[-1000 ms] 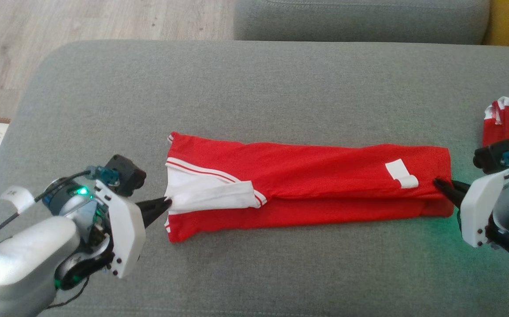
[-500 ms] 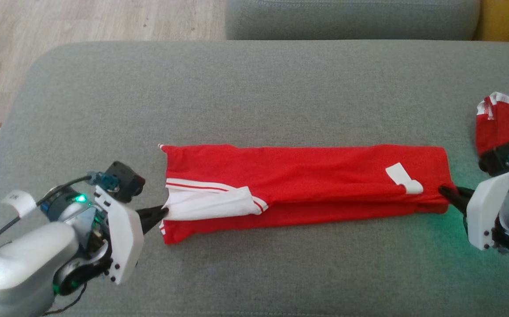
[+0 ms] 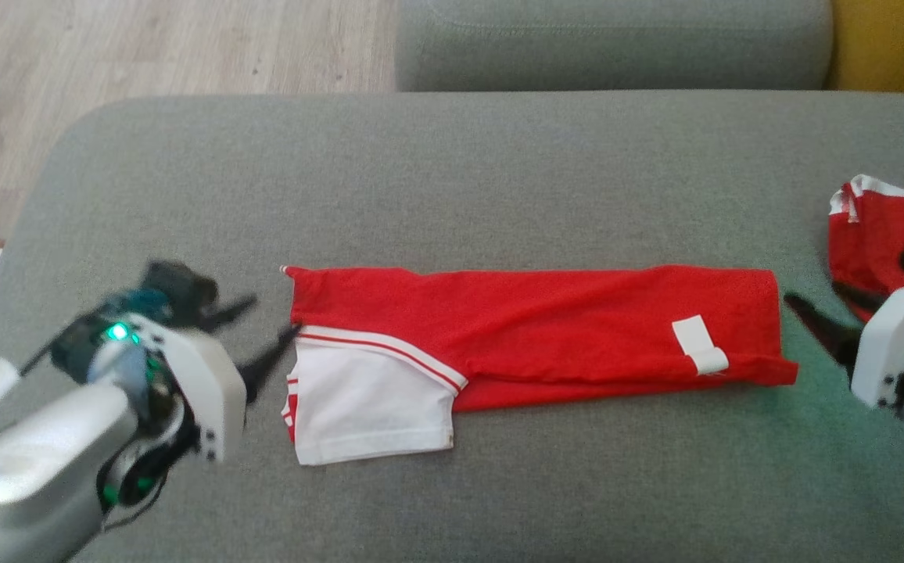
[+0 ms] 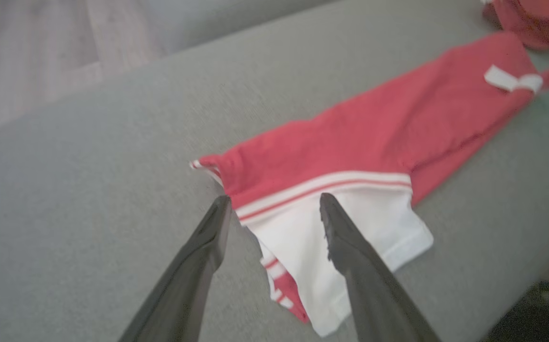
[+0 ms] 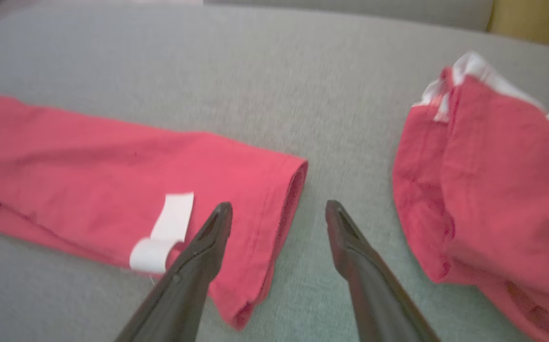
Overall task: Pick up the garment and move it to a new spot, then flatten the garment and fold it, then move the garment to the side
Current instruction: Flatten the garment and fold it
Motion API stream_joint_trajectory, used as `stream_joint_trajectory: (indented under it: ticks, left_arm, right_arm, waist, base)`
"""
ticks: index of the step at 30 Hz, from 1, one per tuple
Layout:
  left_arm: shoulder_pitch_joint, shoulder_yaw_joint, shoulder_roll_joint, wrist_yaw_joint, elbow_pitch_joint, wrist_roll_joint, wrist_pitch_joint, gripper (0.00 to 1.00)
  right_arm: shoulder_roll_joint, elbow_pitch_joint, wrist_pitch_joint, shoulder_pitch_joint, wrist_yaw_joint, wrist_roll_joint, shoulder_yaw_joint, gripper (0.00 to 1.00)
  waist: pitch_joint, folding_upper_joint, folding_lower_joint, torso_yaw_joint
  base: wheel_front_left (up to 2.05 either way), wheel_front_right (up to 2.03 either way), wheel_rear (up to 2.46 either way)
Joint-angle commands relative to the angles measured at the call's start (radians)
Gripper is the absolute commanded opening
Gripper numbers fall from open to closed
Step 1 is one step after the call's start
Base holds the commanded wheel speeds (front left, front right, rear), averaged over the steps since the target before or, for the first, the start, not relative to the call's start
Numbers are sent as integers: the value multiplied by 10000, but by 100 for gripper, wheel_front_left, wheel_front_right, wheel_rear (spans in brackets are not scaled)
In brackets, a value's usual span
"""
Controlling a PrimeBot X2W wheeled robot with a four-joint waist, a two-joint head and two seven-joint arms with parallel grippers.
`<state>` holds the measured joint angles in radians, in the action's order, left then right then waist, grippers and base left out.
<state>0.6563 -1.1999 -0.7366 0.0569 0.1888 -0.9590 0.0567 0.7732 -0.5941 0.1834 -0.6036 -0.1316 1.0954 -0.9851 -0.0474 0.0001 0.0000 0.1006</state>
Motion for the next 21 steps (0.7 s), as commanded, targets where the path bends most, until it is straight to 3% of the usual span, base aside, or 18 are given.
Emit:
stream_joint_trajectory:
  ticks: [1,7,12,17,21]
  left_arm:
    - [343,844,-190,283,-44,-150,-483,100]
    - [-330,2197,451,1363,333,-846,-2647,100]
    - [-1253,4173,1476,1971,374,-1375,-3169,100]
    - [-2491,6479,2702,2092,-130,769,-3180,100]
    - [-3685,8072,3801,1838,-662,2550,-3182,100]
  right_arm:
    - [267,116,-353,-191,9,179,325,100]
    - [-429,-19,-2014,-44,9,157,1352,100]
    - [-1241,-180,-3532,456,9,-119,2234,100]
    - [-2055,-279,-4344,1025,9,-848,3381,100]
    - [-2892,-47,-4442,1576,9,-1983,4758,100]
  waist:
    - [135,-1,0,-37]
    - [535,-1,0,-150]
    - [709,-1,0,-199]
    - [745,-1,0,-266]
    - [749,-1,0,-405]
  base:
    - [0,0,0]
    - [0,0,0]
    - [0,0,0]
    - [0,0,0]
    - [0,0,0]
